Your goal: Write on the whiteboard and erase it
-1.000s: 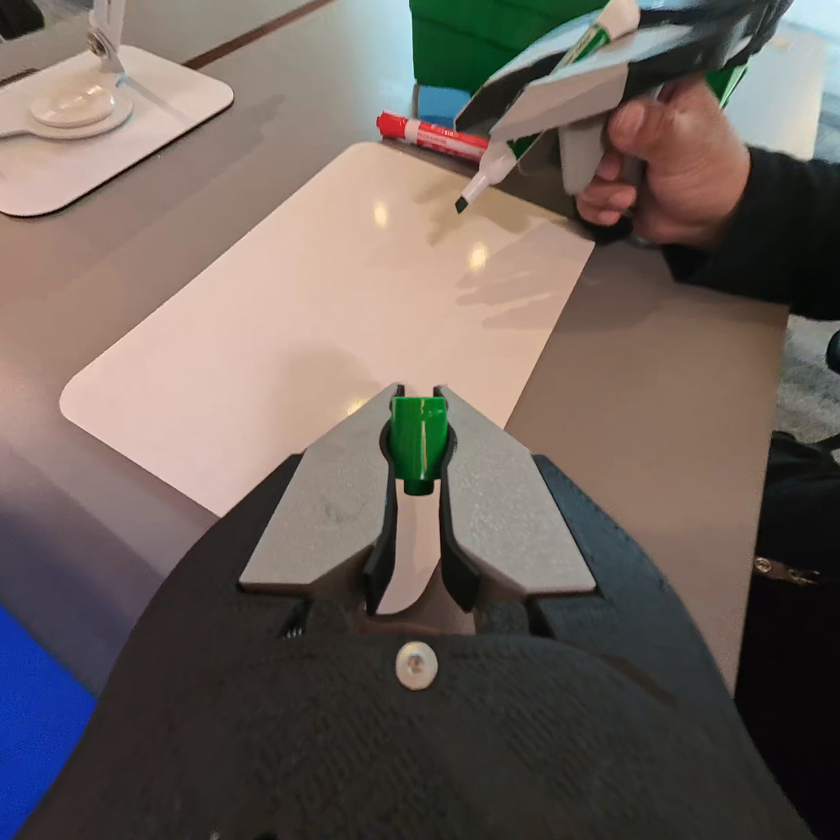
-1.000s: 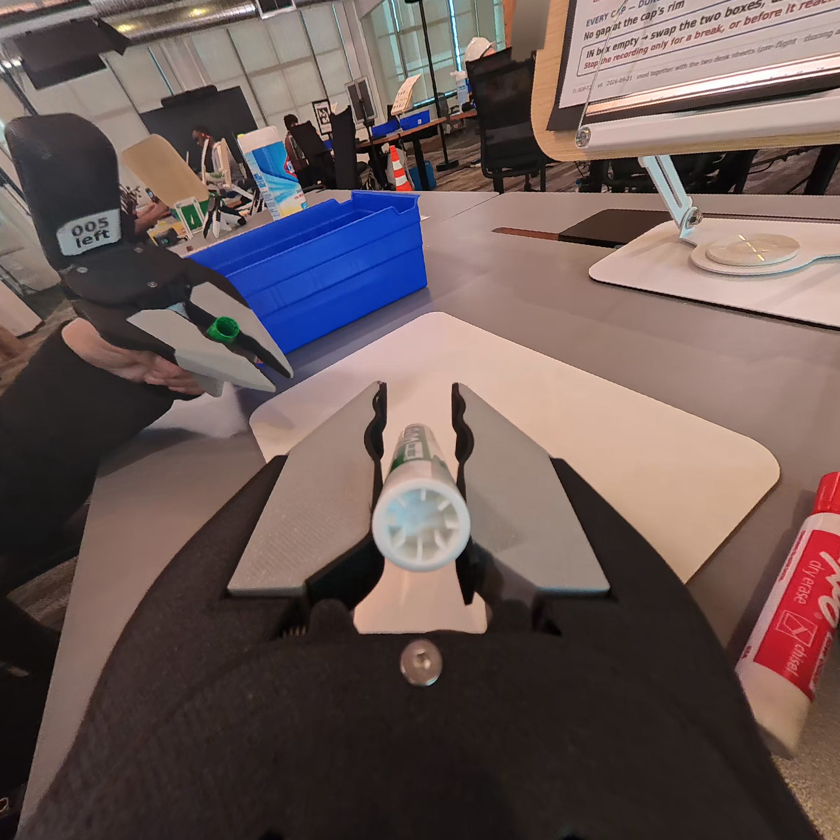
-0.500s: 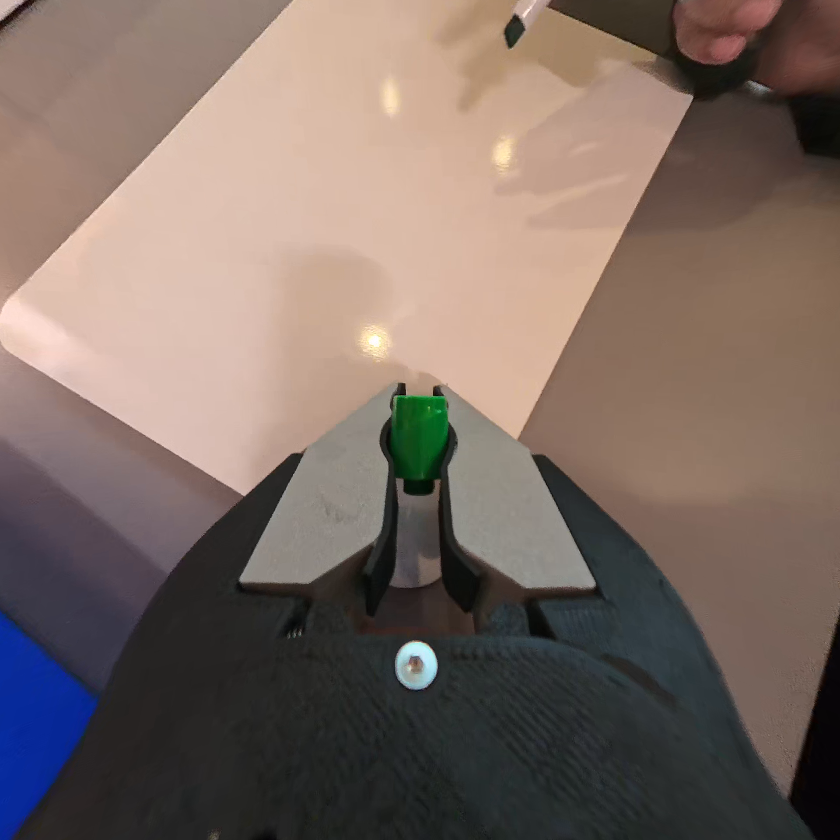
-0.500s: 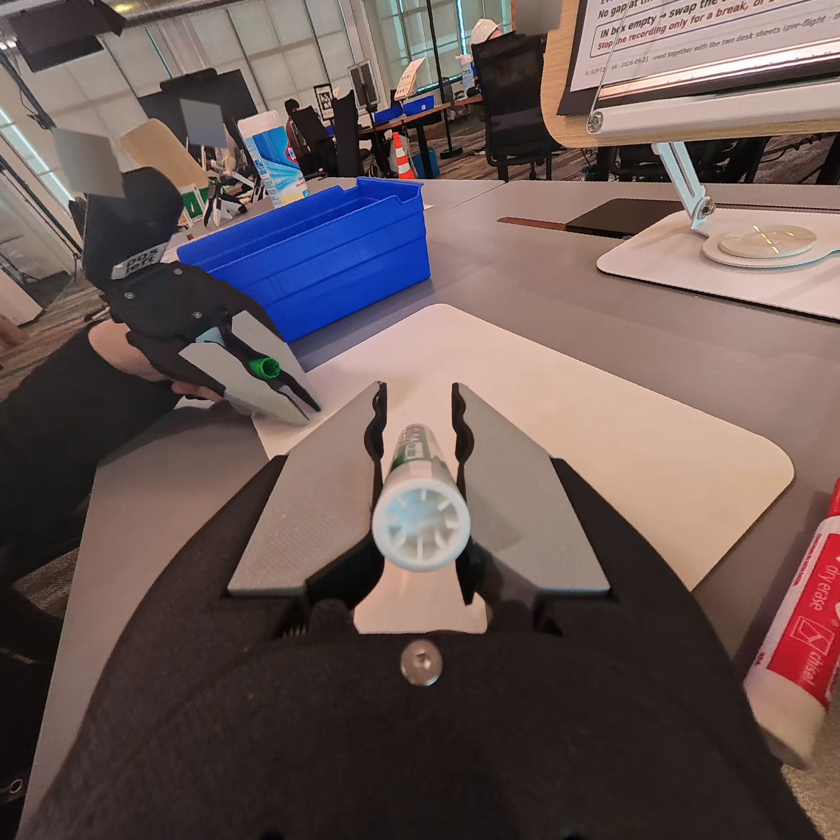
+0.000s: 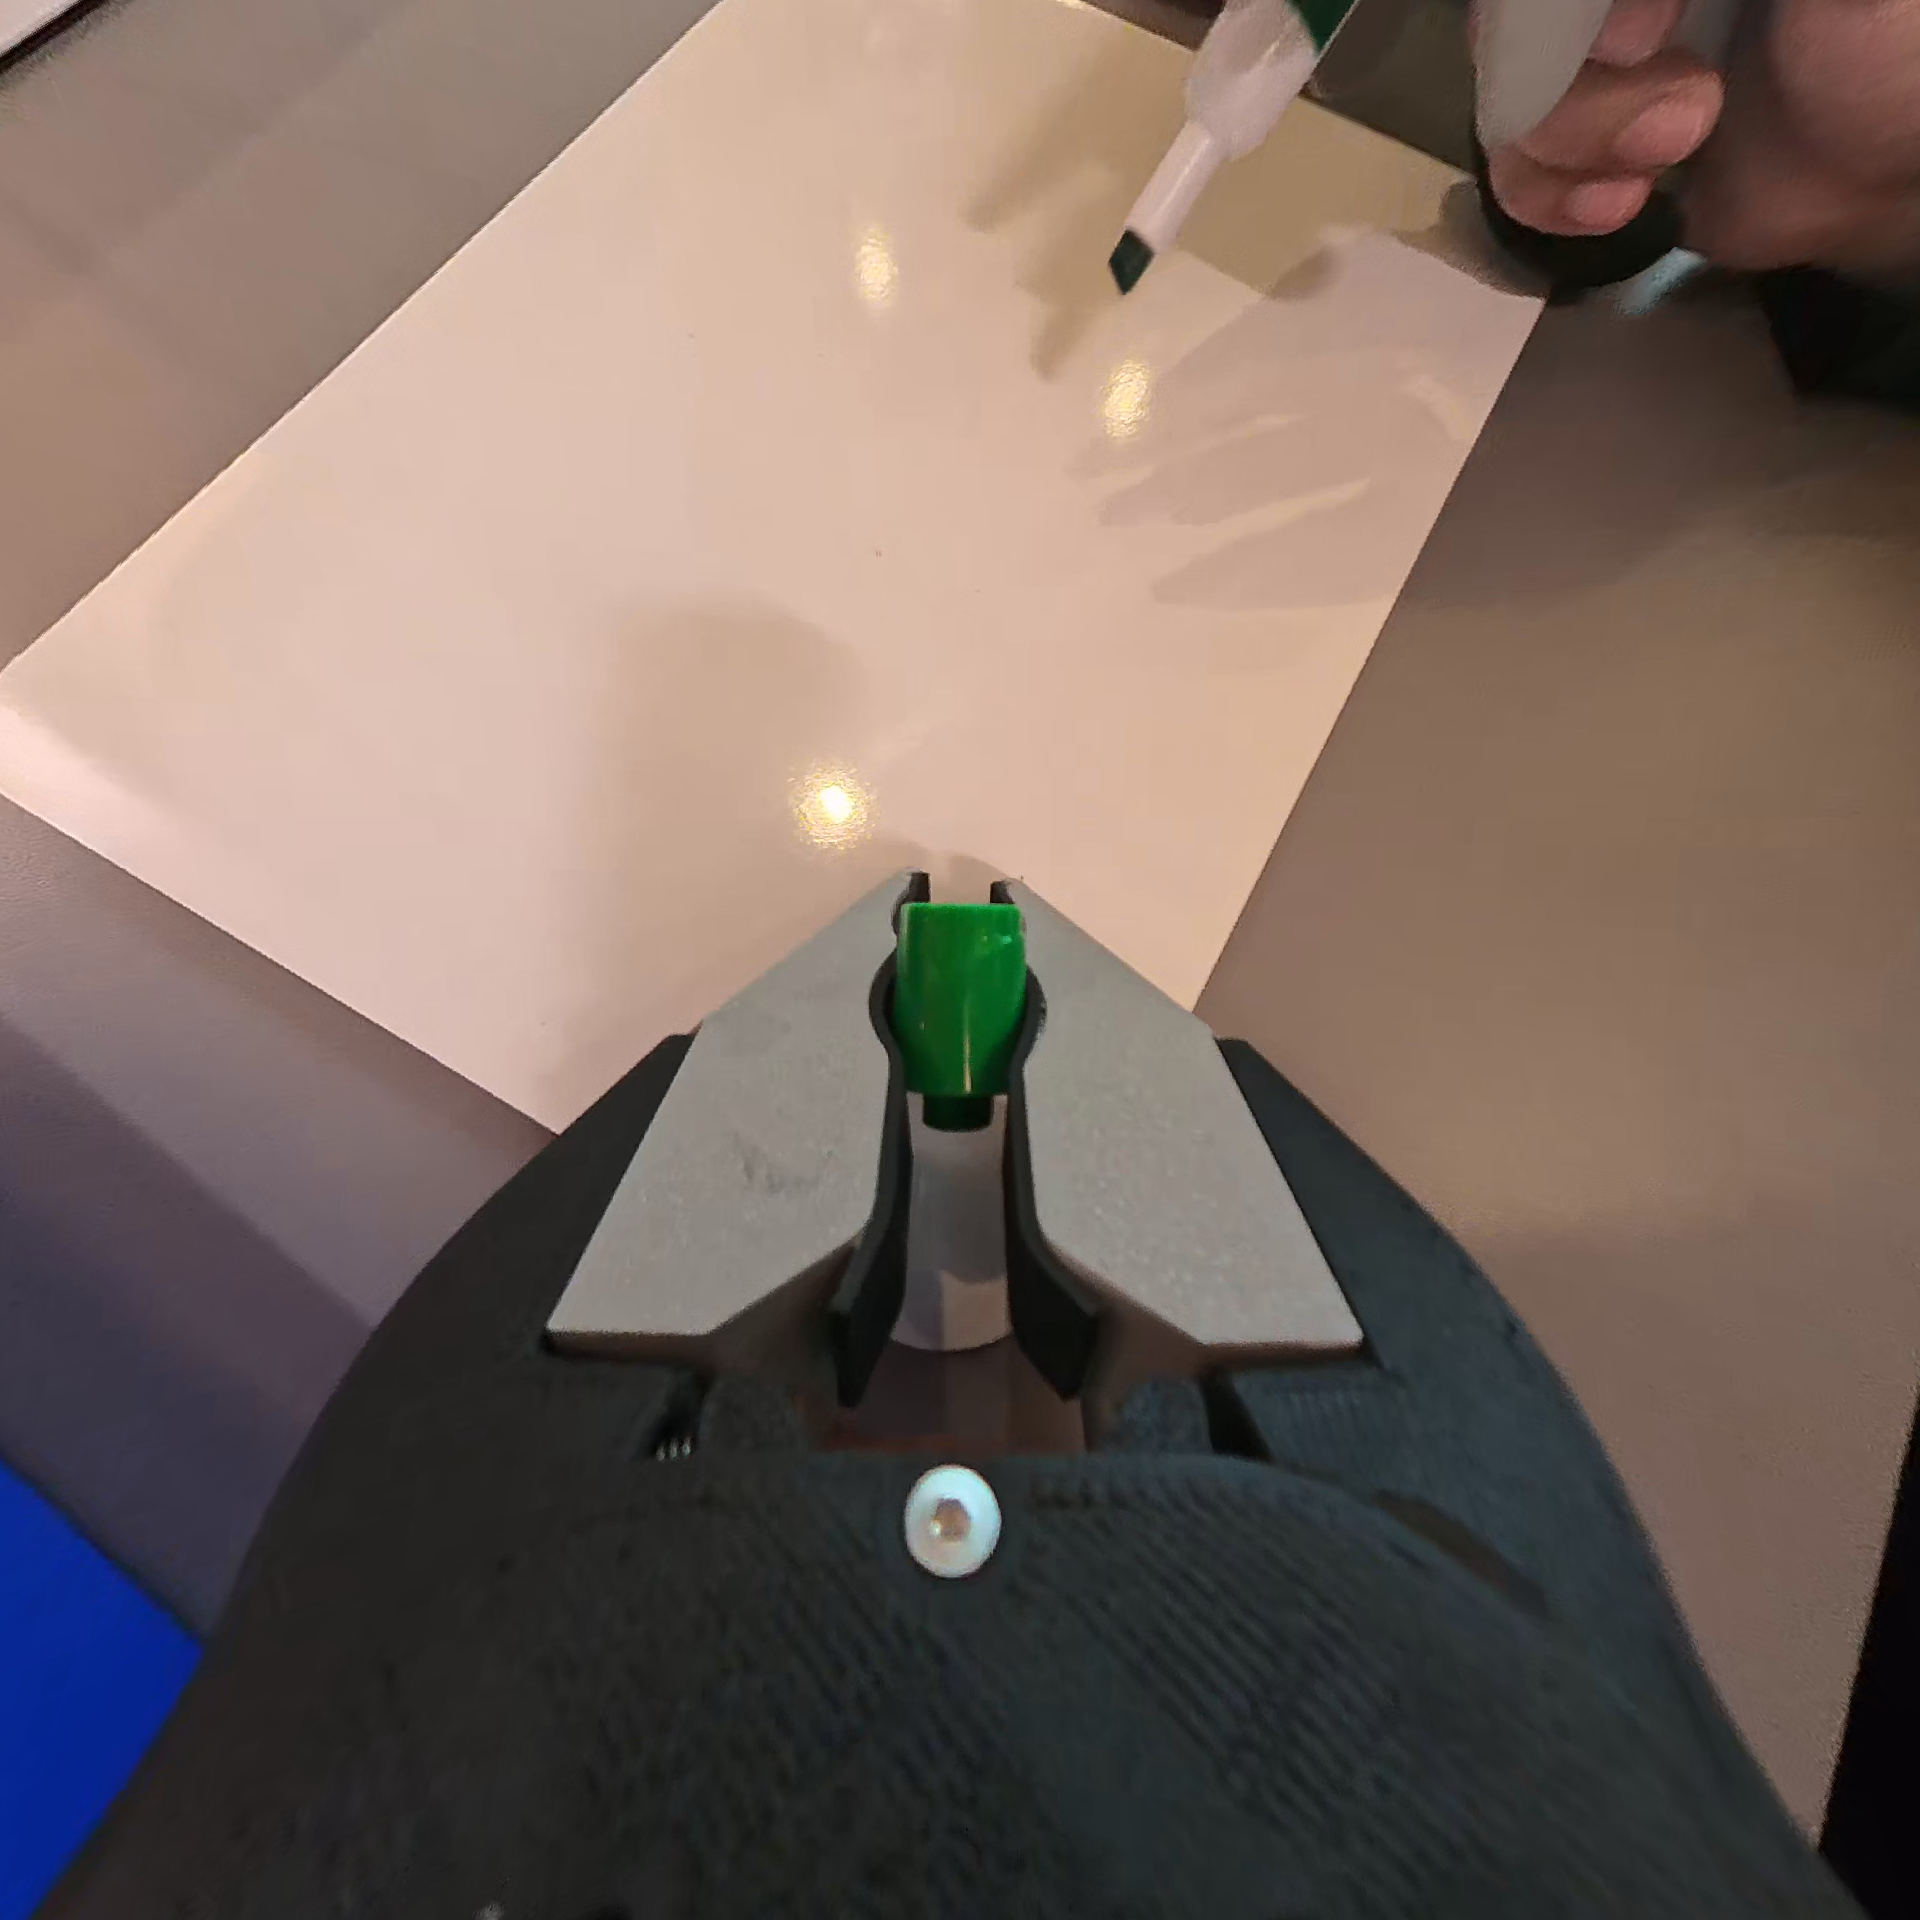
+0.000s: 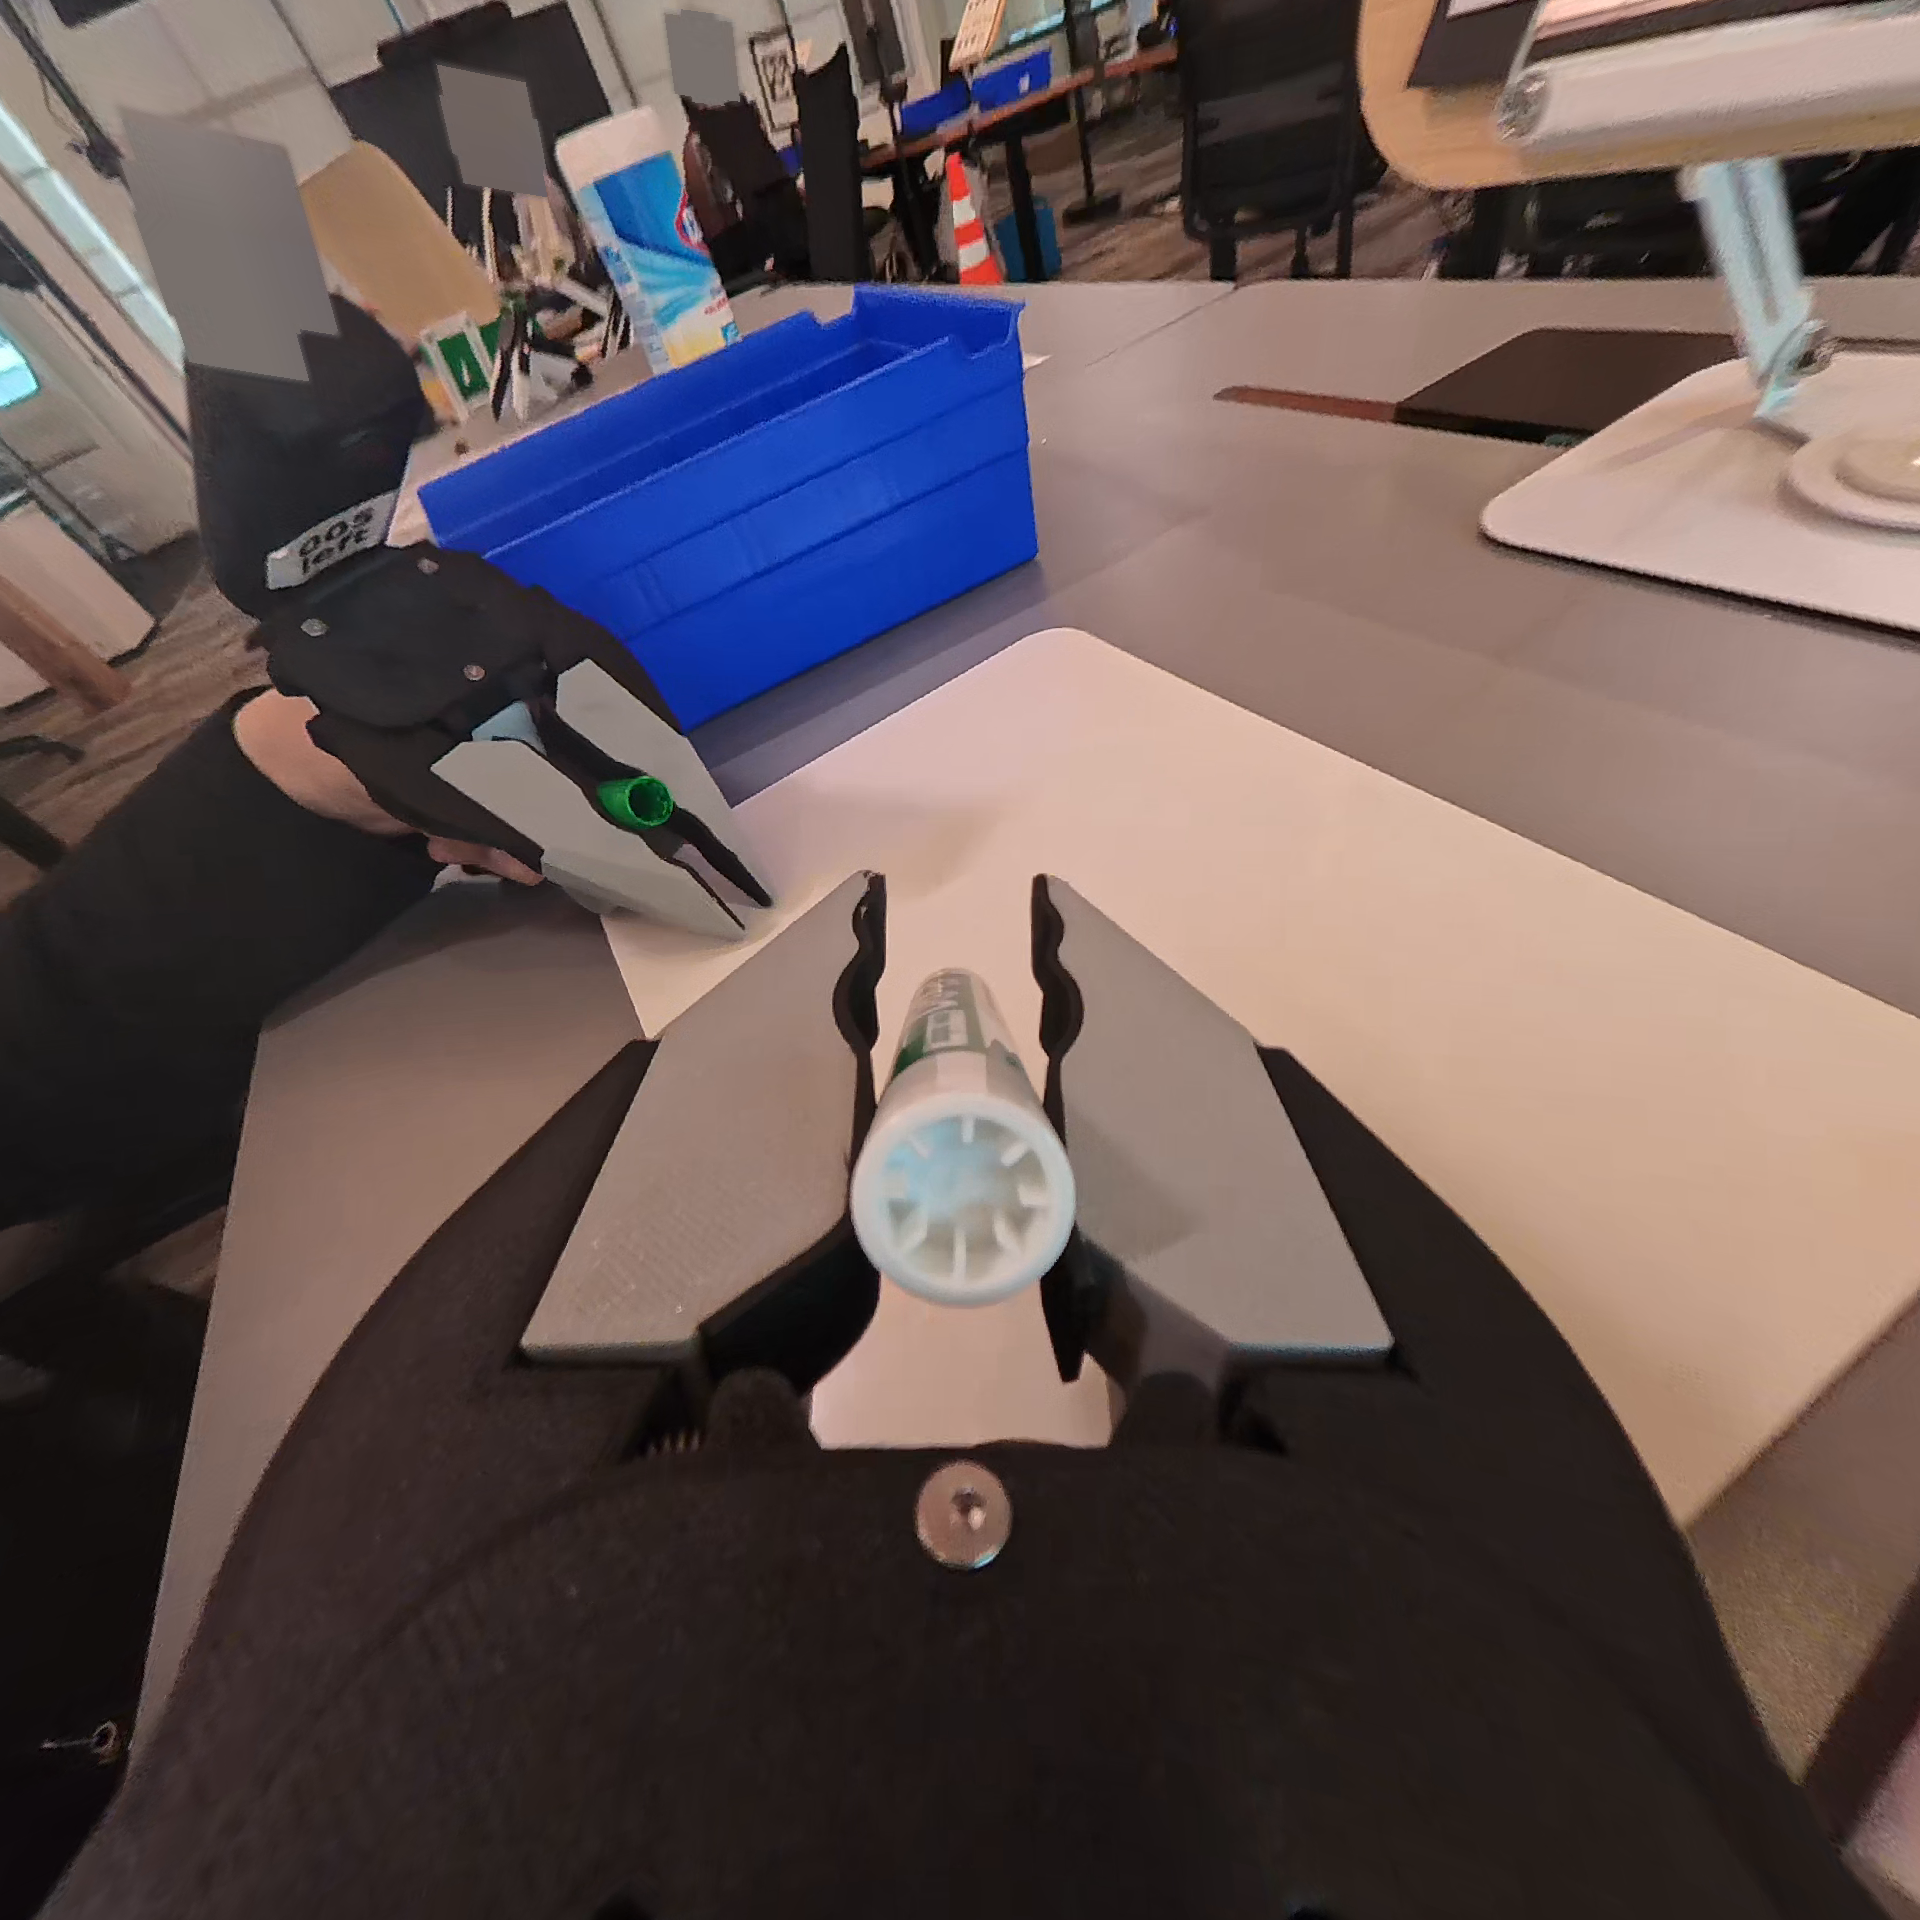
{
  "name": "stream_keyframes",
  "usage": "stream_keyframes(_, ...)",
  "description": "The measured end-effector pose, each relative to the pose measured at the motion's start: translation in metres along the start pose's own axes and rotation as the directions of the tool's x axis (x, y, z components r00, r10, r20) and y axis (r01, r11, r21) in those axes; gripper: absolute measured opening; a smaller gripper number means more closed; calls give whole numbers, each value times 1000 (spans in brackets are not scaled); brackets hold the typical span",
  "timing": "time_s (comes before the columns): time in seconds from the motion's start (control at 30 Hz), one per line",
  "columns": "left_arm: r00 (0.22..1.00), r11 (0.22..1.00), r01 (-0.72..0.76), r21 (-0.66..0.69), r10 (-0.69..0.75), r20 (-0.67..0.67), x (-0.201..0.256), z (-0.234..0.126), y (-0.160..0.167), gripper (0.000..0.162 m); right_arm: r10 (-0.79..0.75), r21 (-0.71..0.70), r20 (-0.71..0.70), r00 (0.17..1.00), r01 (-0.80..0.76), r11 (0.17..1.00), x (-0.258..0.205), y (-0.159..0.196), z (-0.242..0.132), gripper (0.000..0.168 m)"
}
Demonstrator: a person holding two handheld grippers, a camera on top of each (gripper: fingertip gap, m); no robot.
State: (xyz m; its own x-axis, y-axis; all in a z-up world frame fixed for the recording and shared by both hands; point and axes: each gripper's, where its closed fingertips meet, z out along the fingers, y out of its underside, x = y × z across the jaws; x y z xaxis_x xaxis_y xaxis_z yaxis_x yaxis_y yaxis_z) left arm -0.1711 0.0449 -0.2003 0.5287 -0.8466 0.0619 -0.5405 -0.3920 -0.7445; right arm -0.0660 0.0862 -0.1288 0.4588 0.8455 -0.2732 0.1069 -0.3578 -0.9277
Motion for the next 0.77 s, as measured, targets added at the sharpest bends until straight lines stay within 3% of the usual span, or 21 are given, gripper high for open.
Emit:
stream_keyframes(0.27, 1000, 1000, -10, 0, 10, -13, 0, 1, -1, 11, -58, -222, 99, 993, 78, 972, -7, -8, 70, 26)
stream_keyframes(0.5, 999, 999, -37, 2, 37, 10, 0, 0, -1, 11, -82, -147, 151, 985, 105, 983, -12, -26, 117, 26)
stream_keyframes(0.77, 999, 999, -47, 2, 47, 10, 2, 1, -1, 11, -41, -102, 141, 989, 56, 993, -4, -24, 115, 26)
